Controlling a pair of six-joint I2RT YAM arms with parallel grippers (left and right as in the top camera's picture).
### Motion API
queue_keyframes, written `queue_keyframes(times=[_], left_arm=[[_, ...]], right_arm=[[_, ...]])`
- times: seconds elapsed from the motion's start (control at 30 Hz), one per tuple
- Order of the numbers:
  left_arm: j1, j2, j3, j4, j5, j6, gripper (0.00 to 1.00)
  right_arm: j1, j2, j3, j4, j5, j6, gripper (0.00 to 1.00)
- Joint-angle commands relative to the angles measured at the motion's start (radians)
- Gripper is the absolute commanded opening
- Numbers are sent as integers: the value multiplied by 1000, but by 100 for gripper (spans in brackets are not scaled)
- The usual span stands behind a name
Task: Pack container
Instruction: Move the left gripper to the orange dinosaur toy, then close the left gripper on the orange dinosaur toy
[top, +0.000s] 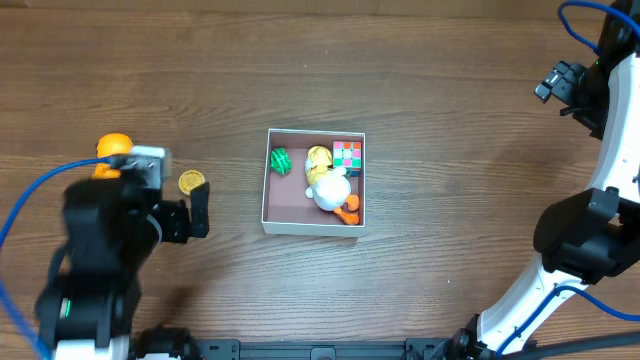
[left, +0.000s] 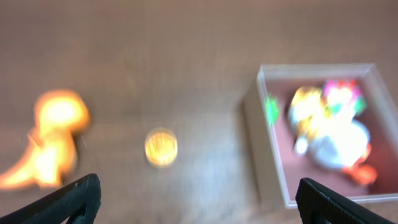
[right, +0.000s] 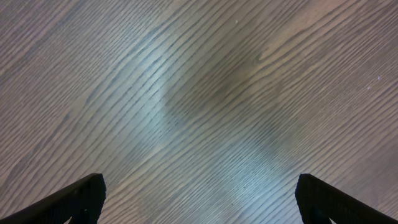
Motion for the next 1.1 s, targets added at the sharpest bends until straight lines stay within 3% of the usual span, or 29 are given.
queue_keyframes(times=[0.0,0.13,0.23,0.47,0.97,1.07], left_arm=[[12,154,99,-52,-66,-16,100],[37,337,349,-264,-269,-43,100],[83,492,552,-446,-369,89,100],[108,646,587,-419,-372,-71,100],[344,921,587,-424,-378,-32,100],[368,958,587,-389,-339,42,100]], right_arm=[[3,-17,0,5,0,-3,100],[3,-17,0,5,0,-3,100],[3,-17,0,5,-1,-4,100],[3,-17,0,5,0,-3,100],[3,-17,0,5,0,-3,100],[3,-17,0,5,0,-3,100]])
